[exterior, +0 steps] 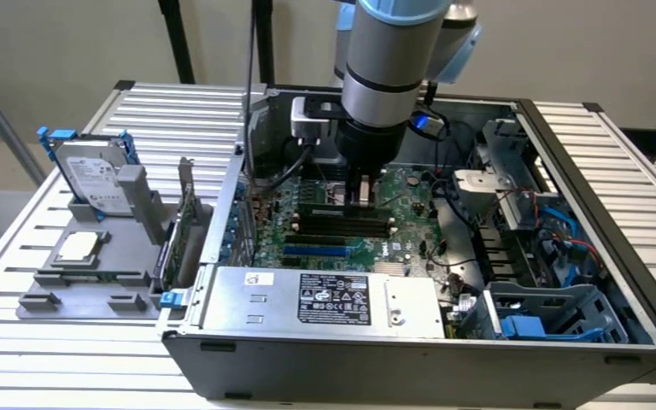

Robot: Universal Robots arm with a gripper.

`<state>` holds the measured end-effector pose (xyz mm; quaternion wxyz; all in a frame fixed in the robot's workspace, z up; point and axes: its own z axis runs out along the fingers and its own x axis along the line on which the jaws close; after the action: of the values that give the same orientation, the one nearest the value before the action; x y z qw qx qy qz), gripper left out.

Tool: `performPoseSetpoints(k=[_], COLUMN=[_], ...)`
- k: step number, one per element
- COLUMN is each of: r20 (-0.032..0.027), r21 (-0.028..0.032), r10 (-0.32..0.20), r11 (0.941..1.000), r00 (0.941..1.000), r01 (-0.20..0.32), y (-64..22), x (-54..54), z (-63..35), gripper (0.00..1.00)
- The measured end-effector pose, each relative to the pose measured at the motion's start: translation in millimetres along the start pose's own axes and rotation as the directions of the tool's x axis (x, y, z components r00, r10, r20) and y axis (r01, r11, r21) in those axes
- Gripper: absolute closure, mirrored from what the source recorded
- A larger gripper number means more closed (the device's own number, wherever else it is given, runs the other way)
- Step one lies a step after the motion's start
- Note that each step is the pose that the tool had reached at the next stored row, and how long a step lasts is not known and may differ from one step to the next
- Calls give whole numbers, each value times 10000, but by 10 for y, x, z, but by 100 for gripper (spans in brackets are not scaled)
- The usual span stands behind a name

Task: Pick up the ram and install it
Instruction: 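Insert the ram into the slot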

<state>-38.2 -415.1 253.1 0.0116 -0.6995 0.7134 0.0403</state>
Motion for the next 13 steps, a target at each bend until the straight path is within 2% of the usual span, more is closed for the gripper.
performPoseSetpoints(k=[3,8,11,13], r20=[1,-19,-84,-174], r21=[53,192,242,252], r10=[-4,-12,-11,-6], r11=[10000,9998,9997,9997], r00=[10000,10000,10000,9998], r01=[4,13,13,11], y=[-2,-4,-5,-5], x=[4,-1,-16,-31], z=[52,114,139,150], gripper=[87,87,87,87])
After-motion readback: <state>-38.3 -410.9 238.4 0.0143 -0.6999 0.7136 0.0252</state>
